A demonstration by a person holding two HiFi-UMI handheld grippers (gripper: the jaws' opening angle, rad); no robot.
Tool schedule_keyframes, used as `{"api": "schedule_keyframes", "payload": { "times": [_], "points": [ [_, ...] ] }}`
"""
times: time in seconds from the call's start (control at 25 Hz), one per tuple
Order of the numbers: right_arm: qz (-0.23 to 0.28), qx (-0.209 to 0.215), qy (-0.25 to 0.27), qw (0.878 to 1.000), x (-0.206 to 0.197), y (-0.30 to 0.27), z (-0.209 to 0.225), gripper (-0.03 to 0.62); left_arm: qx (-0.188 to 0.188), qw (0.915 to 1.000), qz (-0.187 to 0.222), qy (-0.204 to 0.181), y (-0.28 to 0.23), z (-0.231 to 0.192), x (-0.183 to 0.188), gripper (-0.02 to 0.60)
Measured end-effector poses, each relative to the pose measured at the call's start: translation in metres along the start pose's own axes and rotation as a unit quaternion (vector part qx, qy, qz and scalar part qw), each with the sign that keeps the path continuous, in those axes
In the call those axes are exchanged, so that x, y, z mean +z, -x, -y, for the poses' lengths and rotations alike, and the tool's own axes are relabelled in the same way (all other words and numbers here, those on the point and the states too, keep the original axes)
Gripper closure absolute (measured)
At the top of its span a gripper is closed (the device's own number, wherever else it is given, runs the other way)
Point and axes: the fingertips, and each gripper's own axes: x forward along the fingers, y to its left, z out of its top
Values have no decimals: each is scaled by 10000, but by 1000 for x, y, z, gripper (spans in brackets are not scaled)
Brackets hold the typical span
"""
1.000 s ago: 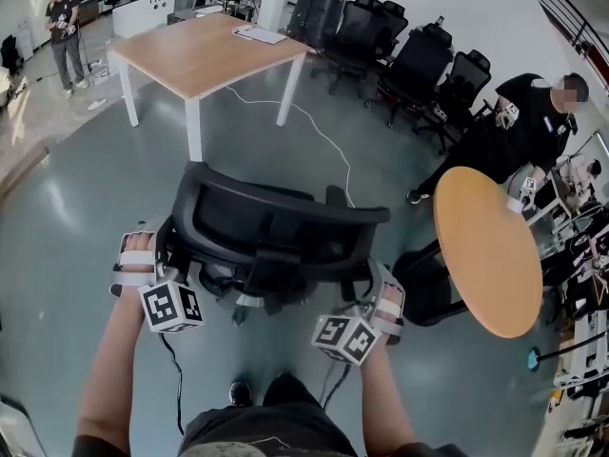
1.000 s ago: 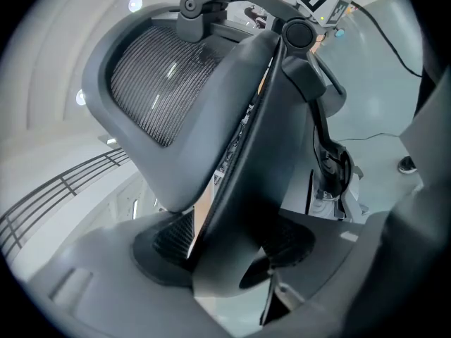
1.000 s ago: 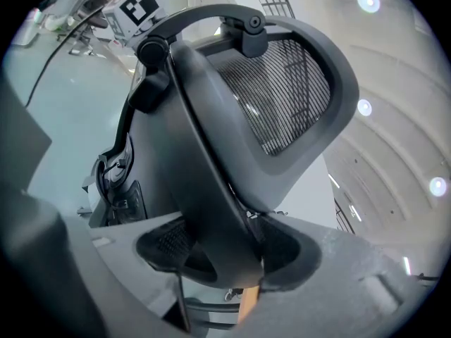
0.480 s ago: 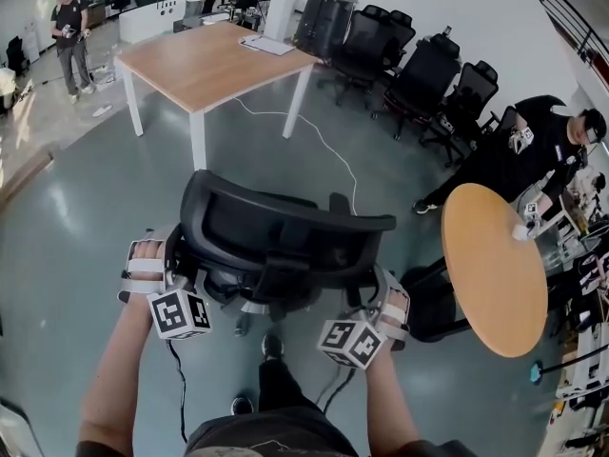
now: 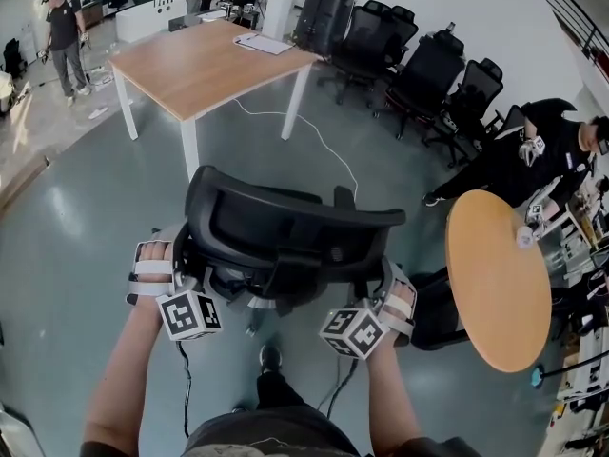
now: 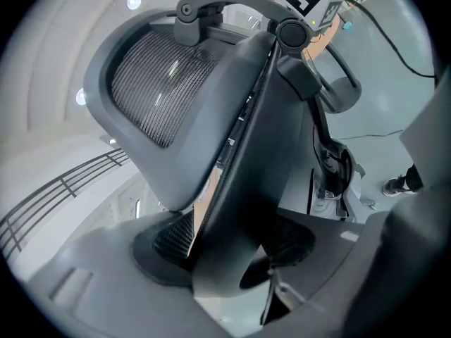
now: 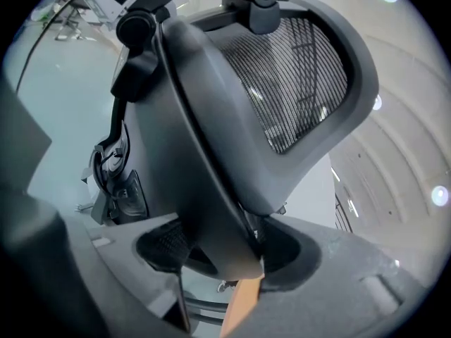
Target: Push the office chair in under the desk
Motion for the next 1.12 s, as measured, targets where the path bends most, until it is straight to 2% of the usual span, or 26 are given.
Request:
{"api": "schedule_keyframes", "payload": {
  "times": [0.4, 0.64, 1.12],
  "points": [
    [-118, -227, -88, 9996, -4, -82, 34, 338, 119, 9999, -26, -24, -72, -14, 33, 282],
    [-167, -275, -93, 9994, -11, -131, 49, 336, -19, 9994, -341, -68, -115, -13, 49, 279],
    [-72, -266, -106, 9996, -11, -205, 77, 335, 167, 9981, -592, -95, -170, -26, 75, 273]
  ]
}}
